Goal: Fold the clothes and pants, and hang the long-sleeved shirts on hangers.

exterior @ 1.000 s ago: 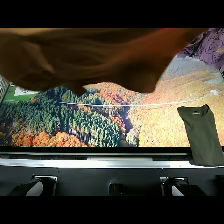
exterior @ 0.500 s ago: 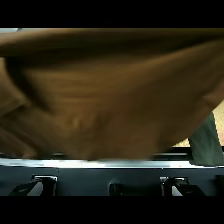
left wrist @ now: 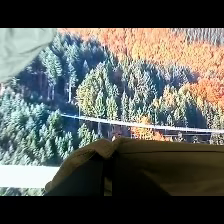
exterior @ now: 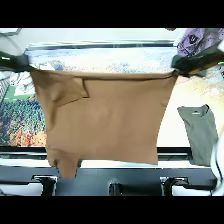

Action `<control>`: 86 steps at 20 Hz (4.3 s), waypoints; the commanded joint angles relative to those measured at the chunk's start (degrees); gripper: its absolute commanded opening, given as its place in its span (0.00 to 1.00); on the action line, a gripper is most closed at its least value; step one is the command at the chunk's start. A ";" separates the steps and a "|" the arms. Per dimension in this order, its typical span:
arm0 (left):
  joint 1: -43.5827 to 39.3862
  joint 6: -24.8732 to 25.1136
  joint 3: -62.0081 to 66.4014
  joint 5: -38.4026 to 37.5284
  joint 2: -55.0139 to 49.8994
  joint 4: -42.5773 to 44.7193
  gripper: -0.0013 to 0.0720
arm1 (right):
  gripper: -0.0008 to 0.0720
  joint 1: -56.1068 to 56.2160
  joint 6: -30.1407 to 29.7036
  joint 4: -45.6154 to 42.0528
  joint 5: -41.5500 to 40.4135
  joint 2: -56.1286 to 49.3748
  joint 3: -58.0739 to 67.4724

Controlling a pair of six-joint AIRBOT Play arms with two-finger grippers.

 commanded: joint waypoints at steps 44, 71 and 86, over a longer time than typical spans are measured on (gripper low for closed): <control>14.40 1.09 -27.47 -4.74 -1.29 -9.35 0.80 | 0.59 -17.46 -13.51 11.06 7.50 -8.76 -15.80; 12.79 12.83 -83.10 15.08 16.00 -36.06 0.04 | 0.59 -25.42 -23.17 22.64 -1.66 6.45 -48.19; 12.83 12.83 -83.08 13.14 16.17 -36.06 0.04 | 0.70 -23.19 -30.38 27.04 -11.87 4.48 -67.38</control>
